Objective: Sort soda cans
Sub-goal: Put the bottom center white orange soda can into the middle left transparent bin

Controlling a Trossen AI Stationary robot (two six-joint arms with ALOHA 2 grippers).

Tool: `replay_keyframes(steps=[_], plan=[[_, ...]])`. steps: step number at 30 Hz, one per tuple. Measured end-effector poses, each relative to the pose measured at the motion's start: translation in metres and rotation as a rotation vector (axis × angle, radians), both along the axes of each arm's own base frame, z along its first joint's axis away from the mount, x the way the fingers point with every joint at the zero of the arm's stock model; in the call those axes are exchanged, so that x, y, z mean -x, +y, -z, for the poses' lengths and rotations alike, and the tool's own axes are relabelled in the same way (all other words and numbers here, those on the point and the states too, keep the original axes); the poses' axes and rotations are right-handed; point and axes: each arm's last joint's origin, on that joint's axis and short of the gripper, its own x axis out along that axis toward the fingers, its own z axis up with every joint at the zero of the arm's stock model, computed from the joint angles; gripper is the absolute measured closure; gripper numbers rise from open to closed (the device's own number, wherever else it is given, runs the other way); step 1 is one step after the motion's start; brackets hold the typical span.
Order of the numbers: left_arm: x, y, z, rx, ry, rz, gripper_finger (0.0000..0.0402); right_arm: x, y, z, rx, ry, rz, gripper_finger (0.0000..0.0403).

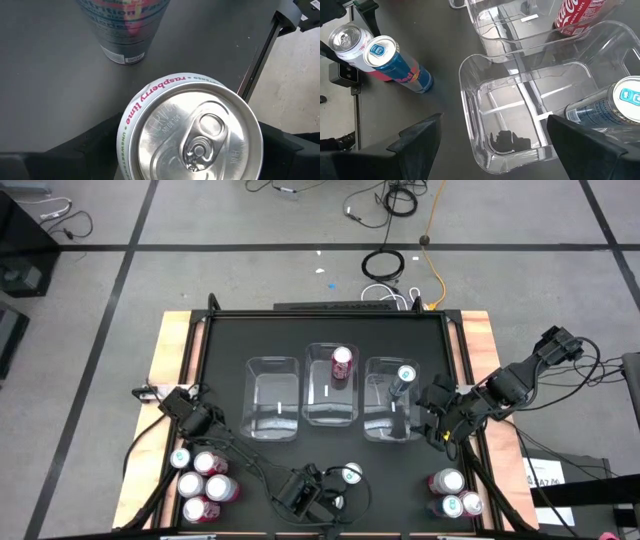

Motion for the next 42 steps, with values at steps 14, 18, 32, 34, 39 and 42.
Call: replay_keyframes(steps=[14,18,32,34,39,42], plan=[[0.023,0.032,-0.070,-0.067,0.120,0.003,0.0062,0.000,0.000,0.000,0.008,-0.003,-0.004,0.0053],[0.033,0.055,-0.100,-0.097,0.095,0.055,0.0062,0.000,0.000,0.000,0.007,-0.004,-0.003,0.0053],[0.067,0.183,-0.183,-0.378,0.088,0.274,0.0061,-0.006,0.002,-0.005,0.000,-0.094,0.036,0.0053],[0.067,0.199,-0.186,-0.412,0.093,0.314,0.0061,-0.008,0.002,-0.007,0.009,-0.136,0.058,0.0053],[0.063,0.229,-0.186,-0.426,0.116,0.439,0.0061,-0.012,0.004,-0.012,-0.006,-0.215,0.087,0.0053],[0.061,0.244,-0.175,-0.423,0.169,0.492,0.0061,-0.014,0.005,-0.013,-0.025,-0.240,0.089,0.0053]])
